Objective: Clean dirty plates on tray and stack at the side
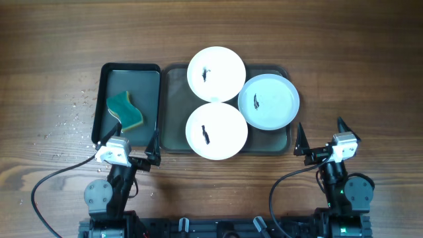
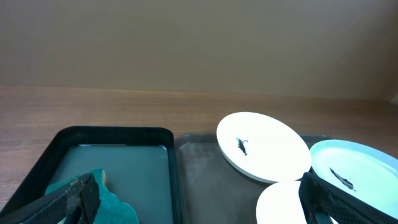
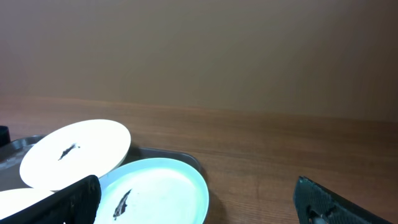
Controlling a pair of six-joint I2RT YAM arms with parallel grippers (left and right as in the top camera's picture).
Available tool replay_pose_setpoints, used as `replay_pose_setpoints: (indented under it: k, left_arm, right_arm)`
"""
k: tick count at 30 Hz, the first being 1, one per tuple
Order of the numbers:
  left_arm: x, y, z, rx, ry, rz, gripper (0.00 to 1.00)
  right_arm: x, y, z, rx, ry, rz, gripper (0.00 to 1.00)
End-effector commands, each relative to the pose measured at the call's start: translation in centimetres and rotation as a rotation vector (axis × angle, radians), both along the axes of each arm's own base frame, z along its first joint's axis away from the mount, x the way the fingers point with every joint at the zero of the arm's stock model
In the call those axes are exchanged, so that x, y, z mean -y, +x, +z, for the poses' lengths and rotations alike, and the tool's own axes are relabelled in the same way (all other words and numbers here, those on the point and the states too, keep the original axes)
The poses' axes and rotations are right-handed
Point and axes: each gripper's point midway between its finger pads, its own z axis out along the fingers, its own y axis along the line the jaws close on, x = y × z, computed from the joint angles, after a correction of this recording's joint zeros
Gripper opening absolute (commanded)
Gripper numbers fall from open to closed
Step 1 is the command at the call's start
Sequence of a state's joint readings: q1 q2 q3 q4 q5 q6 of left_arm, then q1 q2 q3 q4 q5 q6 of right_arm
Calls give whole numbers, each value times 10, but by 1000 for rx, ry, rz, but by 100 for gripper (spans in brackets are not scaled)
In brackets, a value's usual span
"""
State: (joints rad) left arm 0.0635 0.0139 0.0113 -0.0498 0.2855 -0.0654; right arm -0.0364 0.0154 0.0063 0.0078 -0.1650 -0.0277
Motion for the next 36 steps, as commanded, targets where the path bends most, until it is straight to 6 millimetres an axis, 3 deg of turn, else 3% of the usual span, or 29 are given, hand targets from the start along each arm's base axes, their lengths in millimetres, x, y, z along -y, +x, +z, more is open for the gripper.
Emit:
replay_pose_setpoints:
  k: [1, 31, 34, 36]
  left_arm:
    - [0, 0, -2, -1, 1, 1, 100]
    - [0, 0, -1, 2, 1, 1, 100]
    - [0, 0, -1, 2, 1, 1, 100]
    - [0, 0, -1, 2, 1, 1, 100]
  right_arm:
    - [-2, 0, 1, 5, 8, 14, 100]
    - [-3, 0, 2, 8, 9, 18, 100]
    - [-4, -1, 1, -1, 57, 23, 99]
    - [-4, -1, 1, -25, 221, 26, 100]
